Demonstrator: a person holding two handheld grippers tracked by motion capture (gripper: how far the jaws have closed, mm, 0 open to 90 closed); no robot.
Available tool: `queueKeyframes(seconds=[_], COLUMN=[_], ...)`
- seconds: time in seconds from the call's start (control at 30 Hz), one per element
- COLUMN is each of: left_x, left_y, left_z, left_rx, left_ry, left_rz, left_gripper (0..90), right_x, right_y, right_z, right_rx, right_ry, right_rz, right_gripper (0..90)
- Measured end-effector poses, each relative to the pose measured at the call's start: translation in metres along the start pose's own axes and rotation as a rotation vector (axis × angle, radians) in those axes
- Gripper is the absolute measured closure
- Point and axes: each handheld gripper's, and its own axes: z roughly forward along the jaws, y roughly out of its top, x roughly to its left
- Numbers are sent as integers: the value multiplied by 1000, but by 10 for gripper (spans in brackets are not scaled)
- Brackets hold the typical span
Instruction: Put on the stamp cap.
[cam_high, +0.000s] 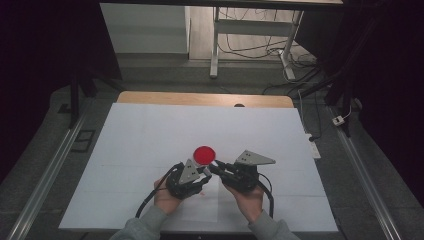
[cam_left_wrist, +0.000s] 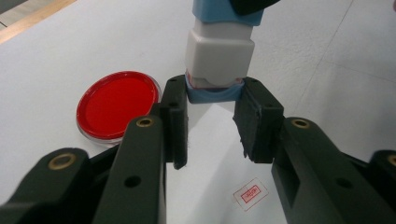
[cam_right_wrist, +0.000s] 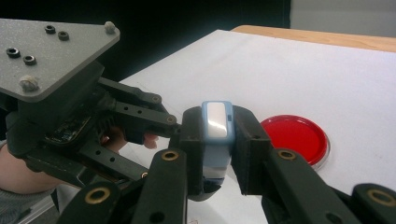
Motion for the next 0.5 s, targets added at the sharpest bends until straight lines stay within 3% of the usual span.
queueKeyframes(seconds=[0.5], left_x=[-2], left_y=[-1], left_z=[1], left_rx=[4], left_ry=[14], left_rz=[9], left_gripper=[656], right_x=[4], right_y=[2], right_z=[0], right_rx=[22], right_ry=[-36], right_rz=[-10], right_gripper=[750])
